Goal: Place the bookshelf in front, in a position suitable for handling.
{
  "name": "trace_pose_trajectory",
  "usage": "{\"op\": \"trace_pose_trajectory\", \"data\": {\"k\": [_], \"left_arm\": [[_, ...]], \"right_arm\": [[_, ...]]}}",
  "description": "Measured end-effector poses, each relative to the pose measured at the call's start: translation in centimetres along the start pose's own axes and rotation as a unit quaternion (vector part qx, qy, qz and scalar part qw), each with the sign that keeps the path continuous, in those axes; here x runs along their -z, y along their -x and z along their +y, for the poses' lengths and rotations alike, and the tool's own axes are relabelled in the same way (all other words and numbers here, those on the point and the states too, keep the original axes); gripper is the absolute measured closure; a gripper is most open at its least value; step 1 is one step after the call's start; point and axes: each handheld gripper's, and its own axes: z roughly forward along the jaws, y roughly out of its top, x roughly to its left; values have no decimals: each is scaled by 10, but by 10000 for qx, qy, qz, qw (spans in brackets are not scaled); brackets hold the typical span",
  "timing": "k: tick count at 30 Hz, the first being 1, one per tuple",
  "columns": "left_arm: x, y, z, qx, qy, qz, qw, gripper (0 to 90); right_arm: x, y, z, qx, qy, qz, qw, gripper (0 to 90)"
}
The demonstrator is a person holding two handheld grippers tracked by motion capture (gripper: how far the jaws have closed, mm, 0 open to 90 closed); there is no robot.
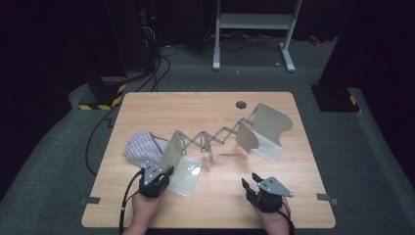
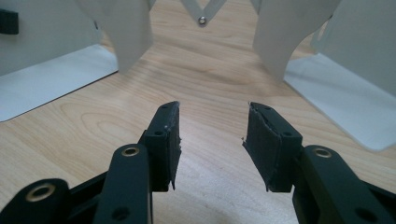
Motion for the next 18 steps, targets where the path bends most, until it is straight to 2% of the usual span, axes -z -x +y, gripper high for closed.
{"op": "trace_pose_trajectory", "data": {"k": [6, 7, 8, 9, 10, 12, 13, 14, 15, 18], "left_arm": [[4, -5, -2, 83, 33, 74, 9999, 880], [4, -5, -3, 75, 36, 87, 9999, 880], [4, -5, -3, 75, 36, 87, 9999, 880], [5, -5, -3, 63, 38, 105, 9999, 880], [5, -5, -3, 63, 38, 105, 9999, 880], [5, -5, -3, 51, 34, 112, 9999, 878], [5, -4, -3, 31, 35, 108, 9999, 861], [5, -3, -3, -18, 23, 84, 10000, 861], [5, 0, -4, -69, 28, 30, 10000, 806], [6, 2, -4, -99, 23, 53, 9999, 723]], "right_arm": [[4, 11, 1, -42, 76, -204, 9998, 553], [6, 18, 1, -105, 73, -337, 9994, 559], [6, 18, 1, -105, 73, -337, 9994, 559], [8, 27, 0, -197, 75, -465, 9987, 563], [8, 27, 0, -197, 75, -465, 9987, 563], [11, 38, -1, -298, 97, -609, 9977, 563], [14, 46, 0, -332, 124, -756, 9965, 562], [14, 46, 0, -332, 124, -756, 9965, 562], [18, 55, 1, -421, 156, -885, 9951, 558], [20, 63, 3, -417, 189, -1012, 9938, 548]]}}
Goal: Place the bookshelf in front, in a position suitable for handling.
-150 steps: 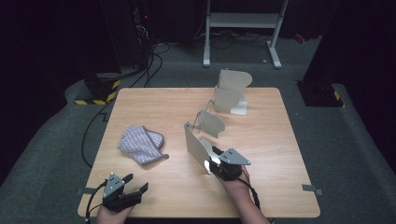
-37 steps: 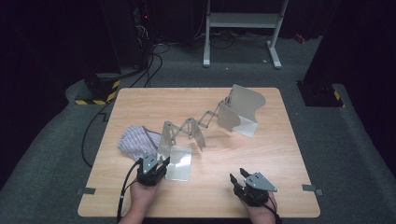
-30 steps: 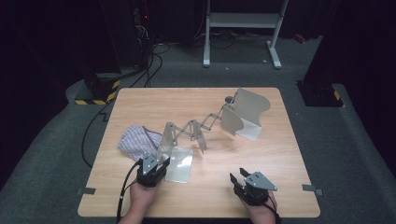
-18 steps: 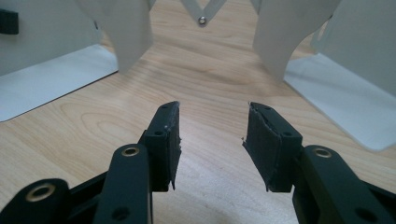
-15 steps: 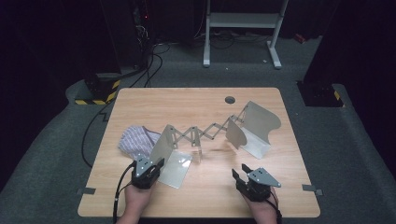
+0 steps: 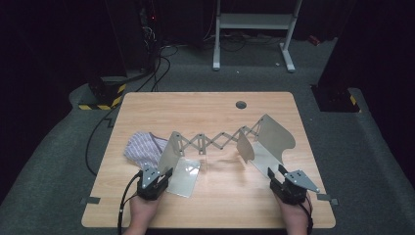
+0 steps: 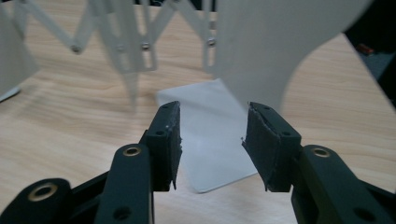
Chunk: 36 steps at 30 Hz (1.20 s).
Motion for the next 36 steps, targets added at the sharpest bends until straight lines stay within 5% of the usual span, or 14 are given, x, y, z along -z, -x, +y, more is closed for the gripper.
{"op": "trace_pose_trajectory", "data": {"k": [9, 10, 17, 22, 28, 29, 36], "left_arm": [[7, 2, -5, -55, -109, 24, 9999, 652], [4, 2, -4, 101, -206, 56, 9997, 635], [-3, 10, -2, 128, -311, 111, 9994, 665], [-3, 14, -3, 130, -261, 144, 9995, 728], [-4, 16, -2, 112, -264, 148, 9995, 785], [-4, 16, -2, 91, -270, 149, 9995, 788], [-1, 10, -3, 140, -279, 260, 9992, 817]], "right_arm": [[-16, 23, 18, 15, 77, -358, 9993, 502], [-23, 30, 23, -54, 70, -404, 9991, 529], [-48, 44, 33, -214, -45, -267, 9994, 554], [-57, 45, 37, -170, -4, -121, 9998, 615], [-57, 36, 38, 7, 38, -28, 10000, 846], [-54, 30, 37, 115, 60, 127, 9998, 892], [-41, 16, 30, 25, 108, 77, 9999, 893]]}}
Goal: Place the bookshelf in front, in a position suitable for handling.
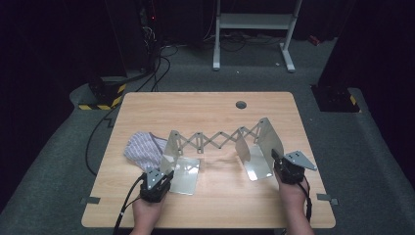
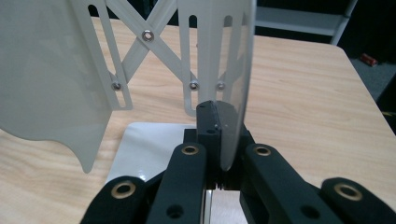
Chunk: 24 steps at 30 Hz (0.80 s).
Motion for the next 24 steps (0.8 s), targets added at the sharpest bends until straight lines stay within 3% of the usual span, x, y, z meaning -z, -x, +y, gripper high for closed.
{"op": "trace_pose_trajectory", "data": {"k": [13, 24], "left_arm": [[15, -14, -6, -79, -70, -45, 9999, 808], [23, -16, -13, 28, 20, -14, 10000, 743]], "right_arm": [[28, -34, -12, -90, 4, -11, 10000, 863], [22, -67, -10, -25, 50, 211, 9998, 791]]}}
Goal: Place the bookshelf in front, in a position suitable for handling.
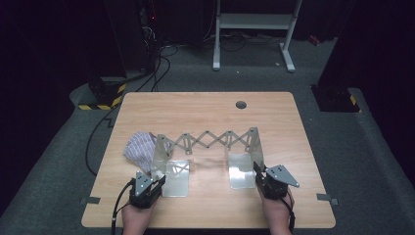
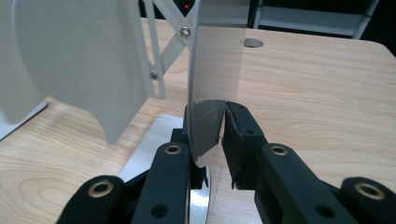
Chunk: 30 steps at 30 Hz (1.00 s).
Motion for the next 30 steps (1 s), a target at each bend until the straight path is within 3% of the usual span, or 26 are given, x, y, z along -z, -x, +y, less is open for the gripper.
{"op": "trace_pose_trajectory", "data": {"k": [9, 20, 23, 30], "left_arm": [[3, -12, -2, 149, 59, 183, 9997, 768], [4, -13, -2, 40, 45, 233, 9997, 783], [4, -18, -3, 126, 57, 280, 9995, 802], [-7, -18, 2, 201, 102, 173, 9996, 794]], "right_arm": [[1, -5, -3, 84, 79, 155, 9998, 797], [7, -2, -5, 79, 96, 156, 9998, 814], [6, -2, -5, 42, 107, 182, 9998, 810], [2, -2, -3, 77, 91, 158, 9998, 808]]}}
